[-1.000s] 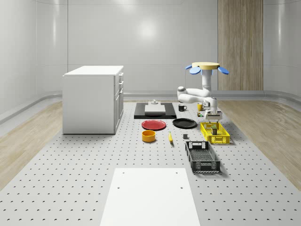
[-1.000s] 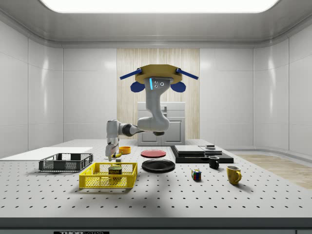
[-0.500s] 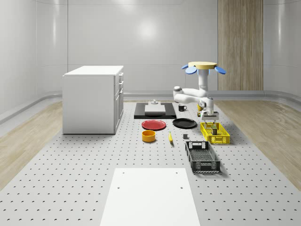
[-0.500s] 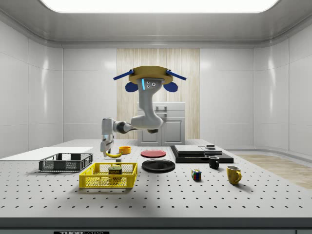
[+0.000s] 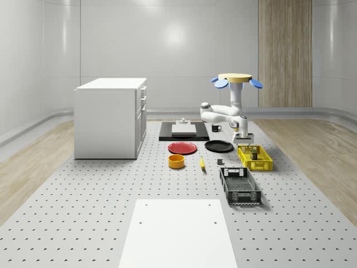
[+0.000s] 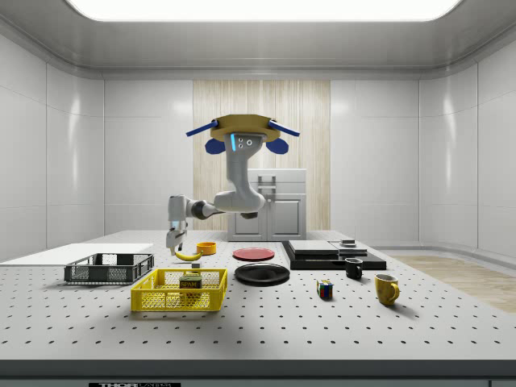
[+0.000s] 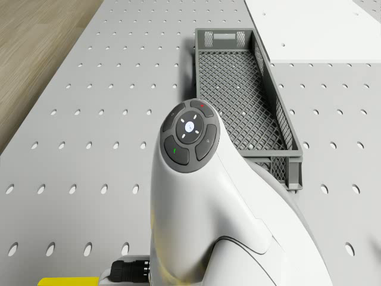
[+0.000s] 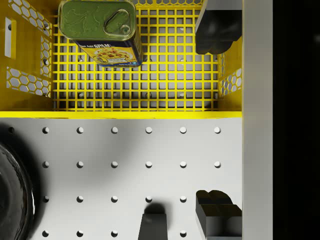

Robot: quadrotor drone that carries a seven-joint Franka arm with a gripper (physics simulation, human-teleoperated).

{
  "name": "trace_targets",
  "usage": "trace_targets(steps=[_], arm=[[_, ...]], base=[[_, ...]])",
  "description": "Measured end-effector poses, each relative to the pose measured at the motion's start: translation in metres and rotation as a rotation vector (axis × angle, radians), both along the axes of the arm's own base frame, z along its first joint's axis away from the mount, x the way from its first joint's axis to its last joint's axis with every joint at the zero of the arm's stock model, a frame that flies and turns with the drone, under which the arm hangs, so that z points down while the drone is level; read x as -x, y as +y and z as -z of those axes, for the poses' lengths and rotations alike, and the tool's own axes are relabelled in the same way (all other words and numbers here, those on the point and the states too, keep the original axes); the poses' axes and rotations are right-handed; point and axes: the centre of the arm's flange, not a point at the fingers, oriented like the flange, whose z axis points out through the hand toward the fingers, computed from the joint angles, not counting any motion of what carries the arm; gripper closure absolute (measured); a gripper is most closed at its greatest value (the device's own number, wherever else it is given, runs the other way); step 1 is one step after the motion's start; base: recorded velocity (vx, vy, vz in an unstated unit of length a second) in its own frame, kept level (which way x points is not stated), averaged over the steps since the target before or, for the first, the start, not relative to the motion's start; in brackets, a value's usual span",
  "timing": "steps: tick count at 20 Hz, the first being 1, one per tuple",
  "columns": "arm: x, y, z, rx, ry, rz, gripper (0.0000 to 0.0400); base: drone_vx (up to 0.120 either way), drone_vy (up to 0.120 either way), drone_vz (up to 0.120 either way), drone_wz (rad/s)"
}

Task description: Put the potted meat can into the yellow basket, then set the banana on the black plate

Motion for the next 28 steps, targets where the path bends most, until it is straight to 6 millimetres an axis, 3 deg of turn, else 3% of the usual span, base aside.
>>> trace_targets(steps=[7, 14, 23, 28], arm=[[0.0, 0.0, 0.0, 0.0, 0.0, 0.0, 0.0], [0.0, 0.0, 0.0, 0.0, 0.0, 0.0, 0.0], [0.0, 0.0, 0.0, 0.0, 0.0, 0.0, 0.0], [0.0, 0.0, 0.0, 0.0, 0.0, 0.0, 0.0]], base=[[0.0, -0.12, -0.04, 0.0], [0.0, -0.12, -0.114, 0.0], [0.0, -0.12, 0.0, 0.0], [0.0, -0.12, -0.08, 0.0]])
